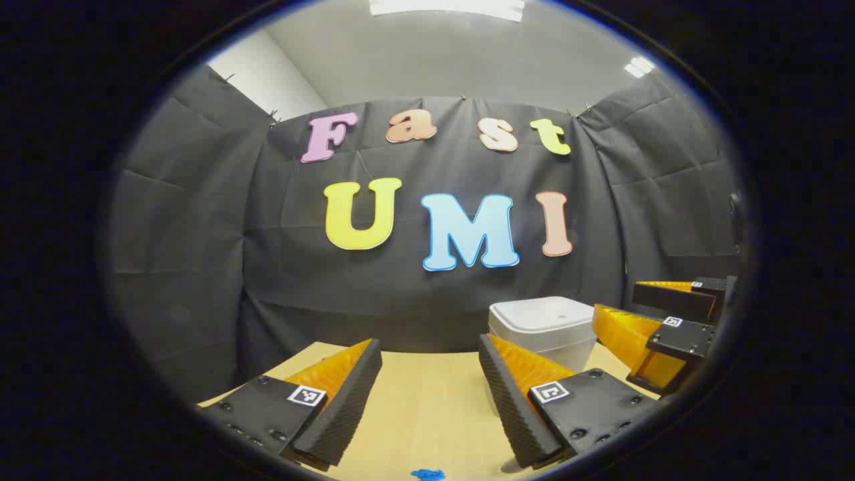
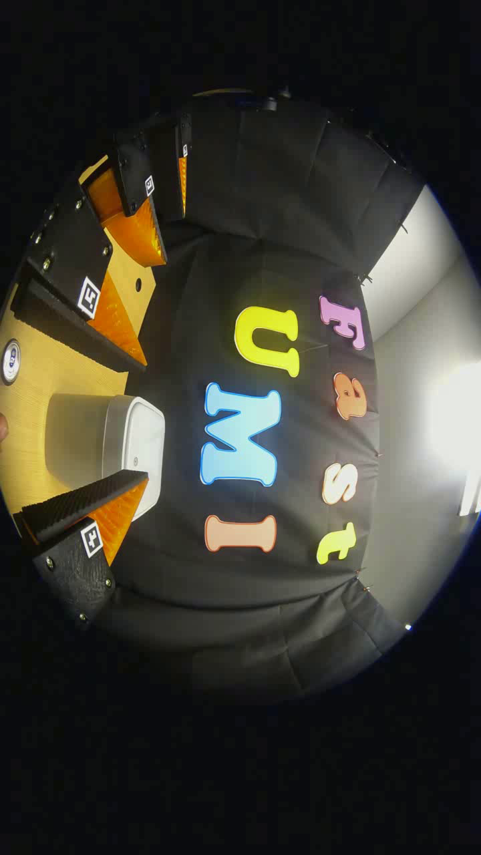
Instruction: Press the lid of the desktop garbage bin to open it, pick up the crumpled paper on the desktop and throw it into the bin, then pick up the pop can on the desktop and drop it into the bin, and finally close the garbage bin lid.
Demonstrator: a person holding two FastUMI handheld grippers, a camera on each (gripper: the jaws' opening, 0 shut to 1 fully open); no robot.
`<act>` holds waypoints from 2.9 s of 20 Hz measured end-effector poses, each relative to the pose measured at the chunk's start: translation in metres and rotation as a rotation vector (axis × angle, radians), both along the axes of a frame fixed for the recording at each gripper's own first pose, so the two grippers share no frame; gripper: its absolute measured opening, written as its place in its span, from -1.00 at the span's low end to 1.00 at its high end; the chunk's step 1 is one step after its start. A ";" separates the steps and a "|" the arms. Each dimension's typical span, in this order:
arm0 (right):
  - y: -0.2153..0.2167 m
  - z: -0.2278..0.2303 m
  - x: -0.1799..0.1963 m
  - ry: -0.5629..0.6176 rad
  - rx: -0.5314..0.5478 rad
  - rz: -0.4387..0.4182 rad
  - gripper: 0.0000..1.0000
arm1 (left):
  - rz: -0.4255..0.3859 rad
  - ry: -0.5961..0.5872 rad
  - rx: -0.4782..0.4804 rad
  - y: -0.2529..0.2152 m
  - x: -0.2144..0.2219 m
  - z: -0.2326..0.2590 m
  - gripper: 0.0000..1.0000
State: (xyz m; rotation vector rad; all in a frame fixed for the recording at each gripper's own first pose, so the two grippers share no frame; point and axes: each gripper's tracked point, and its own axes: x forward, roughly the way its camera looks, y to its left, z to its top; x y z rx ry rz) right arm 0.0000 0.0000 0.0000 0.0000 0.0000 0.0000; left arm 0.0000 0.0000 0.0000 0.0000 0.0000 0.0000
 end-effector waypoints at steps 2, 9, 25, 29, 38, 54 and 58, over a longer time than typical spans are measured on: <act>-0.002 0.001 -0.002 0.000 0.001 -0.003 0.89 | -0.010 0.005 0.005 -0.002 -0.001 -0.003 0.92; -0.015 -0.007 0.001 0.041 0.006 -0.059 0.89 | -0.038 0.006 0.004 -0.012 0.005 -0.003 0.93; -0.027 -0.018 0.030 0.082 -0.002 -0.109 0.21 | -0.024 0.016 -0.010 0.002 0.030 -0.013 0.92; -0.027 -0.023 0.039 0.101 0.003 -0.121 -0.21 | -0.019 0.025 -0.004 0.006 0.033 -0.016 0.92; -0.012 -0.031 0.039 0.107 -0.030 -0.077 -0.26 | -0.036 0.034 -0.004 0.006 0.034 -0.018 0.93; -0.043 -0.036 0.064 0.110 0.076 -0.114 -0.91 | -0.042 0.018 0.023 0.003 0.032 -0.015 0.92; -0.055 -0.041 0.084 0.115 0.111 -0.106 -0.98 | -0.040 0.019 0.027 0.003 0.032 -0.016 0.92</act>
